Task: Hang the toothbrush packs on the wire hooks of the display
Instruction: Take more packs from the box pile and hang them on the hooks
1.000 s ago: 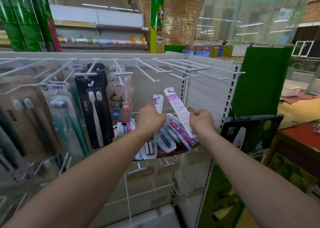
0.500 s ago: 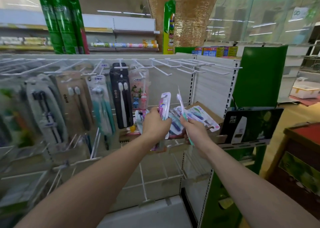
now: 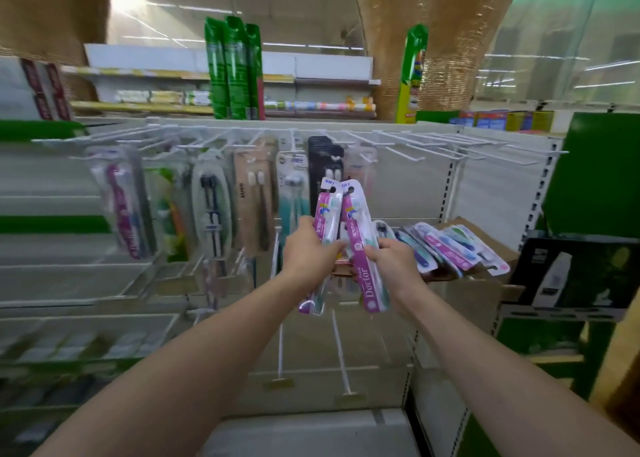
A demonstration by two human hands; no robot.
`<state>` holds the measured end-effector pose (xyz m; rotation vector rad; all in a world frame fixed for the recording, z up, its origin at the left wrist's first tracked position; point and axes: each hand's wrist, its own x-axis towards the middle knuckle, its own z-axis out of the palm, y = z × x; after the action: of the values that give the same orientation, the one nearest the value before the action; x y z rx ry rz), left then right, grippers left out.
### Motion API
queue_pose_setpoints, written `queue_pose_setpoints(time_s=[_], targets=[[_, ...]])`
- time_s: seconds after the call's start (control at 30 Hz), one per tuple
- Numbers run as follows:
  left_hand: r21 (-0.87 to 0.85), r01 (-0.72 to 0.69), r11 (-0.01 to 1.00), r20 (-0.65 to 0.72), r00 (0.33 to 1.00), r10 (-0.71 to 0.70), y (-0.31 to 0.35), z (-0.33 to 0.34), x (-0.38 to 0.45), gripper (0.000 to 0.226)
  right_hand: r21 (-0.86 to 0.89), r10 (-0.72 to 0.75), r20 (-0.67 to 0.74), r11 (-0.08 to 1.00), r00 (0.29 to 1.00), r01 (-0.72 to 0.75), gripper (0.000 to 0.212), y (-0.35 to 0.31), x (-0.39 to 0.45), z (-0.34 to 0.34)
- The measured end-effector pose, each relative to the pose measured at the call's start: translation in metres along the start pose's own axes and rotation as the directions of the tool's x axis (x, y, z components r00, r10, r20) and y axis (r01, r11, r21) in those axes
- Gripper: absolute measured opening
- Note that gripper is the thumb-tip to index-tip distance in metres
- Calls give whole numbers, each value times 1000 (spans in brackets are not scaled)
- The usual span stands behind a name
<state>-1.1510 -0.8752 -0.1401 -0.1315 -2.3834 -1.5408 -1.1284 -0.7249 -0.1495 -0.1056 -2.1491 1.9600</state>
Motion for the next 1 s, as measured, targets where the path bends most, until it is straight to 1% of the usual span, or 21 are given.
queue_pose_setpoints(time_s=[0.07, 0.2, 0.33, 0.43, 0.53, 0.73, 0.87, 0.93, 1.0], targets=[[-8, 6, 1000, -31, 1000, -6, -8, -24, -3, 33, 38, -10, 6, 999, 1000, 10, 9, -2, -1, 24], [-47, 24, 999, -72, 997, -27, -33, -82, -7, 26, 74, -19, 29, 997, 999, 17, 24, -4, -14, 90], [-76, 42, 996, -99, 994, -50, -52, -139, -8, 22, 81, -40, 62, 996, 997, 35, 17, -9, -33, 153], [-129, 46, 991, -127, 990, -62, -67, -176, -9, 19, 75, -62, 79, 996, 995, 56, 14, -16, -44, 191], [-102, 27, 994, -168, 985, -44, -80, -210, -10, 18, 71, -75, 72, 995, 995, 70, 13, -23, -51, 224], [-119, 26, 993, -198, 979, -50, -109, -279, -5, 22, 67, -99, 92, 993, 991, 93, 13, -36, -69, 295], [-68, 31, 997, -239, 970, -47, -126, -319, 1, 23, 32, -129, 62, 991, 990, 127, 10, -43, -68, 334], [-65, 44, 997, -258, 964, -59, -134, -331, 6, 26, 5, -156, 38, 988, 987, 156, 9, -48, -64, 348], [-78, 66, 995, -268, 960, -84, -137, -338, 8, 24, -9, -173, 31, 985, 984, 174, 9, -54, -59, 358]])
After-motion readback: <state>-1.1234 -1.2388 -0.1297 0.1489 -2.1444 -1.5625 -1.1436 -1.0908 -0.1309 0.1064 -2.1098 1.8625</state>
